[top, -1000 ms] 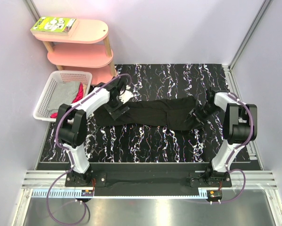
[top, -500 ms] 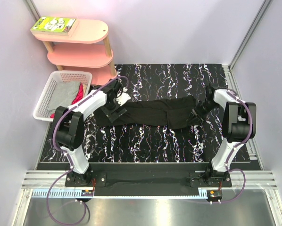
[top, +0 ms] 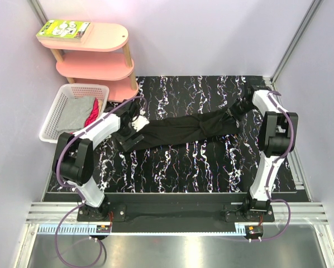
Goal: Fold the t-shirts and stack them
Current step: Fold the other side of the tshirt into a rectangle
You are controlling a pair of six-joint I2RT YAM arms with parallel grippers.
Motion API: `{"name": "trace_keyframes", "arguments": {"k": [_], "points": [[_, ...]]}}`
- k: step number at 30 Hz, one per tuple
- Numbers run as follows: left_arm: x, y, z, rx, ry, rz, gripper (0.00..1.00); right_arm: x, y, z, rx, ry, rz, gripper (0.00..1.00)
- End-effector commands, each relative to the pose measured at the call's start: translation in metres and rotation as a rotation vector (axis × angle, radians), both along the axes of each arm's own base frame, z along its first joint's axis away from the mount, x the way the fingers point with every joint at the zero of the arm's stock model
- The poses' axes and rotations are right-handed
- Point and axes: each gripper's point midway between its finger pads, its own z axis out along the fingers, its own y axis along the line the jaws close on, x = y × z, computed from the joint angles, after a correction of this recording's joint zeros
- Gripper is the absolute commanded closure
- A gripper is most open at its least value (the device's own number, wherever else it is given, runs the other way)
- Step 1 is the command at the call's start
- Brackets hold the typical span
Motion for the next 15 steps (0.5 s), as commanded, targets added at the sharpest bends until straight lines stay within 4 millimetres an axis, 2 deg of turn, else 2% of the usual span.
{"name": "trace_keyframes", "arguments": {"k": [1, 8, 11, 15], "points": [[0.006, 0.01, 0.018, 0.018, -0.078, -0.006, 0.01, -0.005, 0.007, -0.01, 0.056, 0.066, -0.014, 0.75], [0.009, 0.012, 0.016, 0.008, -0.076, 0.01, 0.01, -0.054, 0.013, -0.002, 0.058, 0.088, 0.01, 0.61], [0.011, 0.01, 0.016, 0.0, -0.075, 0.009, 0.01, -0.068, 0.013, 0.002, 0.052, 0.089, 0.008, 0.55], [0.013, 0.009, 0.018, -0.005, -0.079, 0.013, 0.01, -0.07, 0.012, 0.007, 0.047, 0.076, 0.006, 0.56]]}}
